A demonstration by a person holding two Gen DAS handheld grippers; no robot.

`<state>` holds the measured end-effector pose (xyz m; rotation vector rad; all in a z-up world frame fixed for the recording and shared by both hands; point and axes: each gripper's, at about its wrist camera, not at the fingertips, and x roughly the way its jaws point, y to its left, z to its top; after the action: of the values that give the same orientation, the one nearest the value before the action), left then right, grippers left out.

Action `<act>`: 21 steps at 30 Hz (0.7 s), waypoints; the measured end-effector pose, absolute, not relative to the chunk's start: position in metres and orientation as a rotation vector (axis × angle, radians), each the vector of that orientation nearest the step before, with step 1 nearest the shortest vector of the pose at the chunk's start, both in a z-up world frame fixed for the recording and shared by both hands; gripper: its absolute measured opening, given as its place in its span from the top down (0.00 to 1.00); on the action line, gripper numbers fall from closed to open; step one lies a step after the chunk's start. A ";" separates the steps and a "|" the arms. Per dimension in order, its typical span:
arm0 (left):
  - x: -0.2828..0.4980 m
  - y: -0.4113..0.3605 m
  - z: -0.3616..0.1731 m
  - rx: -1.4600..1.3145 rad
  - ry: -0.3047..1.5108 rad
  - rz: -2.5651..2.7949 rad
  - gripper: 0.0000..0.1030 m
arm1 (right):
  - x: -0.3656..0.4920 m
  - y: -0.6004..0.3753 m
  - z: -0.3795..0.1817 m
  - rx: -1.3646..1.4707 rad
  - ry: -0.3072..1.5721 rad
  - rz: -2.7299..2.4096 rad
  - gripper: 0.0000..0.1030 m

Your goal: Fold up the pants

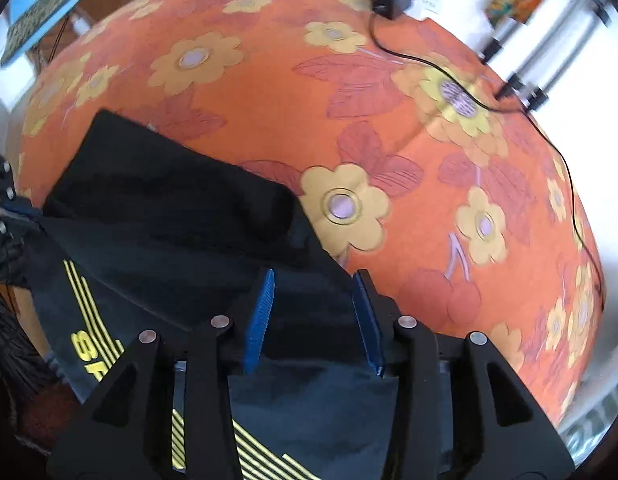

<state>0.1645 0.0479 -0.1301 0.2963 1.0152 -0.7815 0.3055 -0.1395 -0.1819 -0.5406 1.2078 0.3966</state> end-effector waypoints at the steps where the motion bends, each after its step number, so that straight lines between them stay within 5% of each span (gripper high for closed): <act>1: 0.165 0.048 -0.130 0.295 1.015 -0.779 0.96 | 0.305 -0.136 -0.186 -0.565 1.205 0.399 0.59; 5: 0.169 0.049 -0.127 0.312 0.998 -0.749 0.96 | 0.301 -0.133 -0.195 -0.554 1.201 0.425 0.88; 21: 0.239 0.050 -0.131 0.356 0.982 -0.627 0.96 | 0.345 -0.173 -0.162 -0.247 1.095 0.446 0.98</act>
<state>0.2386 0.0500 -0.1313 0.3563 0.9823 -0.6273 0.3454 -0.1733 -0.1617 -0.2467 1.0948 0.4458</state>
